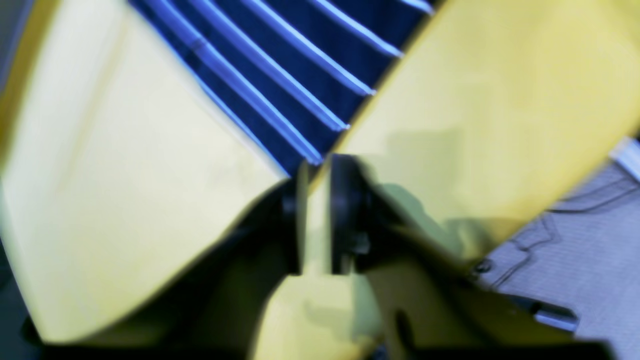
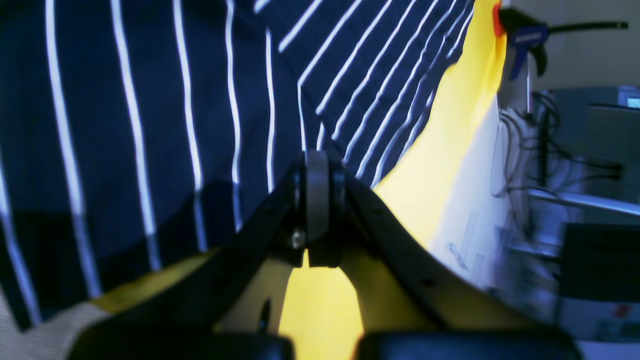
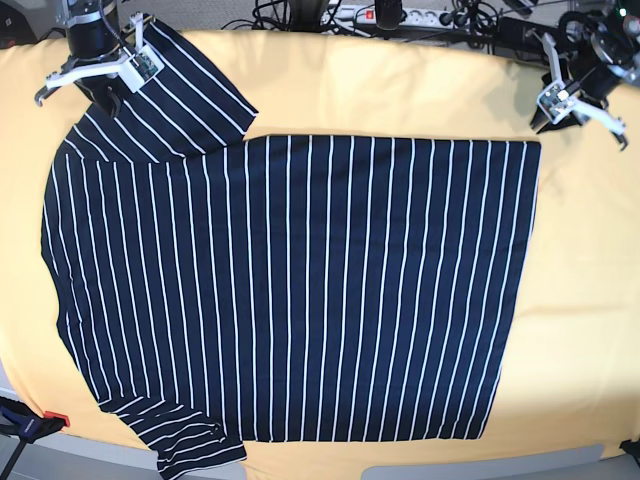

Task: Fold the T-shirt properly
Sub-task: 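Lower both grippers onto the shirt's shoulder and hem corners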

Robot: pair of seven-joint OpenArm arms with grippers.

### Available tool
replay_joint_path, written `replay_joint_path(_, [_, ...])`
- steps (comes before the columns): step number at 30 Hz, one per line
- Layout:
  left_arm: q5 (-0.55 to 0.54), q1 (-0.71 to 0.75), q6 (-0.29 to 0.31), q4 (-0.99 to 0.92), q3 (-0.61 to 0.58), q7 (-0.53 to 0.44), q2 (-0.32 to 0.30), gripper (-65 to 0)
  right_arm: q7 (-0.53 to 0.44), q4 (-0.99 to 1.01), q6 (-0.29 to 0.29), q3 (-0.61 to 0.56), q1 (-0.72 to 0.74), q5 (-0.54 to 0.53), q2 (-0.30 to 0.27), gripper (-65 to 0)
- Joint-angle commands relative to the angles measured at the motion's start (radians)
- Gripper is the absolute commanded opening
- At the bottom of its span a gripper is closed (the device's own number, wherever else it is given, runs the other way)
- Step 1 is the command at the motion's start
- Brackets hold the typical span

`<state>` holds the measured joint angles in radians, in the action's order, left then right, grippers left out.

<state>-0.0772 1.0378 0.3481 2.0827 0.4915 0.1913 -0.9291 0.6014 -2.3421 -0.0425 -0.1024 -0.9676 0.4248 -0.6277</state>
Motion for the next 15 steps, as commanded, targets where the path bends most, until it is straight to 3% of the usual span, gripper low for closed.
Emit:
replay_joint_path(1, [-0.010,-0.020,0.034,-0.030,0.012,-0.065,-0.043,-43.4,-0.019,-0.014,-0.004,0.006,0.000,-0.008,-0.007,-65.0])
replay_joint_path(3, [-0.008,-0.061,0.104,-0.100,0.007,-0.163,-0.094,-32.1,-0.030,-0.014,-0.001,0.006,0.000,-0.038,-0.006,-65.0])
replay_joint_path(6, [0.041,-0.134,0.139,-0.183,-0.053,-0.208,-0.174,-30.1,-0.030,-0.014,0.018,0.005,0.000,-0.073,-0.003,-52.3])
replay_joint_path(9, [0.120,-0.217,0.133,-0.250,-0.183,-0.219,-0.256,-30.1,-0.030,-0.014,0.017,0.005,0.000,-0.082,-0.001,-42.4])
replay_joint_path(15, [0.270,-0.417,0.033,-0.318,-0.475,-0.222,-0.309,-30.1,-0.030,-0.014,-0.003,0.005,0.000,-0.082,0.002,-42.1])
